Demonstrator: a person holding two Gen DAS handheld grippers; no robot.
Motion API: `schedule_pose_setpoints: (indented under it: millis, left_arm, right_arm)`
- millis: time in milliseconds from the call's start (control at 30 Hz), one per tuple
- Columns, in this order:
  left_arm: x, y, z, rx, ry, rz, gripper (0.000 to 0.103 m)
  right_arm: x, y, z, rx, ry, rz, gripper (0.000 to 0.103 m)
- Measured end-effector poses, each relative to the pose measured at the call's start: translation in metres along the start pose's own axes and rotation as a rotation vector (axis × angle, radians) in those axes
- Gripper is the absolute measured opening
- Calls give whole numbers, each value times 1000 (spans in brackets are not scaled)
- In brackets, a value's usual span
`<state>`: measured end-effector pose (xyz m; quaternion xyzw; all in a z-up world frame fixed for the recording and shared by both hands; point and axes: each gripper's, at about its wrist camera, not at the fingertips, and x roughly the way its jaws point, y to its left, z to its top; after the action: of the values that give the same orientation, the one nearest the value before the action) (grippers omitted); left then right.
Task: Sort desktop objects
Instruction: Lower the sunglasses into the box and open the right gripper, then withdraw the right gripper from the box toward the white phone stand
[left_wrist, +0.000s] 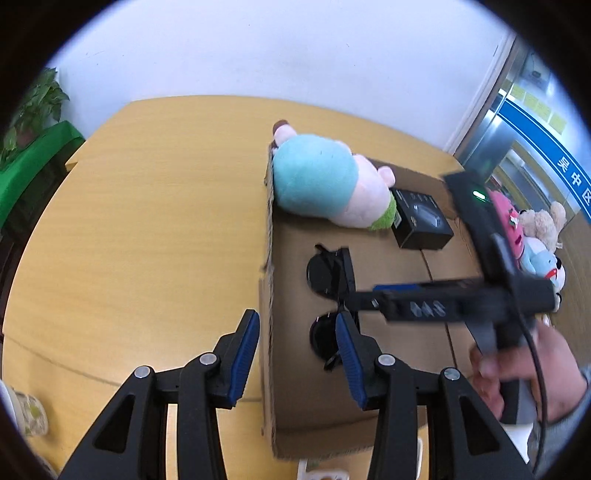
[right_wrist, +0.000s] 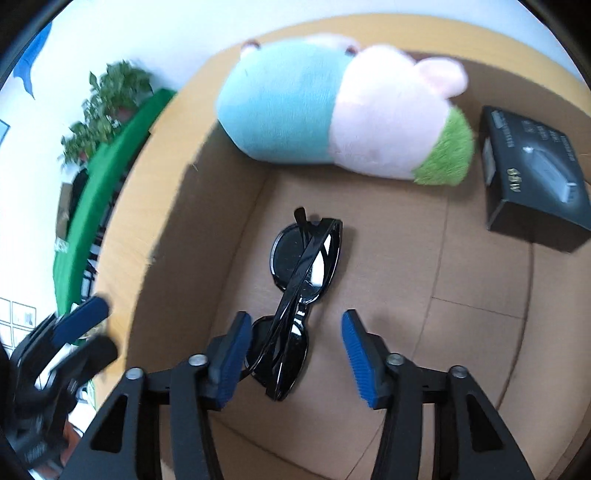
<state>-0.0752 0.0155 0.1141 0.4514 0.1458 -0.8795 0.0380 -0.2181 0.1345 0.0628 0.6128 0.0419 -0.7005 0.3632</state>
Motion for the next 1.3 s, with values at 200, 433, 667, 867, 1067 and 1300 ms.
schedule_pose_setpoints:
  millis: [200, 433, 667, 867, 1067, 1300]
  left_arm:
    - [5, 7, -14, -18, 14, -6, 42]
    - [7, 16, -22, -36, 16, -21, 42]
    - [-4, 28, -28, -60, 8, -15, 42]
    - [-10, 35, -31, -64, -1, 3, 42]
    - [-23, 26, -36, -24, -53, 13, 42]
    - [-46, -10, -56, 65, -138, -32, 42]
  right_arm:
    - [29, 0, 0, 27, 42, 15, 15]
    - [32, -3, 14, 115, 8, 48, 11]
    - [39, -8, 29, 249, -67, 100, 11]
    - [48, -3, 26, 279, -67, 154, 14]
    - [10, 19, 17, 126, -143, 85, 56]
    - [-111, 37, -68, -134, -394, -52, 85]
